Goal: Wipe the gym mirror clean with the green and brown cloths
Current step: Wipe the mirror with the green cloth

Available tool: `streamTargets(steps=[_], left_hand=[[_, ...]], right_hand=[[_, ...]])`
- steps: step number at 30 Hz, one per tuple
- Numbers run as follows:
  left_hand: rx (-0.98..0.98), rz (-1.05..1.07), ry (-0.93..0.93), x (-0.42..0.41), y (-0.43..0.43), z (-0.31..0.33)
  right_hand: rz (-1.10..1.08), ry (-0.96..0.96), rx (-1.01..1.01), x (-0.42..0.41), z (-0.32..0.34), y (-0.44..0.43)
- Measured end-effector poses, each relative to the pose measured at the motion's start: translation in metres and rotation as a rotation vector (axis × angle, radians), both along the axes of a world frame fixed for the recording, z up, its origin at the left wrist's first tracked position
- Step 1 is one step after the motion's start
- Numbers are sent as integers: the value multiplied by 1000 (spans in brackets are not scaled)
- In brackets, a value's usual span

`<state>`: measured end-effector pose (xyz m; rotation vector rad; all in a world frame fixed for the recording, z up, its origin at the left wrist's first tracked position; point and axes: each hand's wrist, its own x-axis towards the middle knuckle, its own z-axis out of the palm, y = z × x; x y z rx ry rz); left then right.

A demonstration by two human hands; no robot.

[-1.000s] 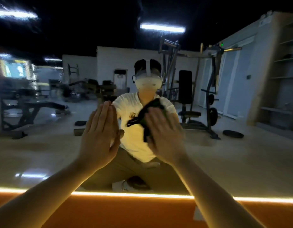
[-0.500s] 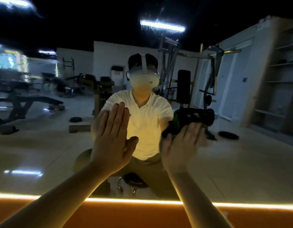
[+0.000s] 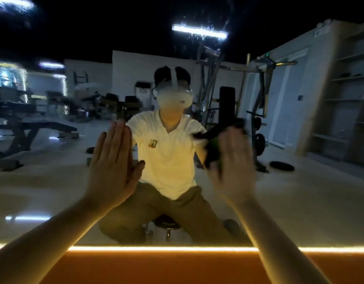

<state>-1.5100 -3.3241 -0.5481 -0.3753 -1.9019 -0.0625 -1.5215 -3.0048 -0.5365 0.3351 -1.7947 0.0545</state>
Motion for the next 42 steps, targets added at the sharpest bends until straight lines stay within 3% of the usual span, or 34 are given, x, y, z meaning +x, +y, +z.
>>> streamTargets(steps=[3,5,7,10,12,17,24,32,36,42], left_hand=[[-14,20,-4,-7,-3,-3],[-18,23,0,-10,-5,-4],[-22,15,2,-13,-5,-6],[-42,18,-22,-13,-7,-6],[-65,5,-26,-12,-11,-6],[-84,5,-38,-9,-13,-3],[-74,19,-87,-3,-10,-3],[-131,57,-188,31,-11,7],[-169,56,-220,55,-27,25],[-9,55,-228,75,-65,41]], right_hand=[[-134,66,-529,-12,30,18],[-161,35,-677,-16,37,-18],[-149,18,-543,-12,32,-72],[-113,-50,-96,1,13,-152],[-62,-59,65,4,5,-176],[-126,-89,356,10,24,-113],[-346,-101,-295,15,81,31],[-181,-80,-309,3,93,-14],[-75,-31,-203,0,95,-52],[21,-4,-56,-2,108,-129]])
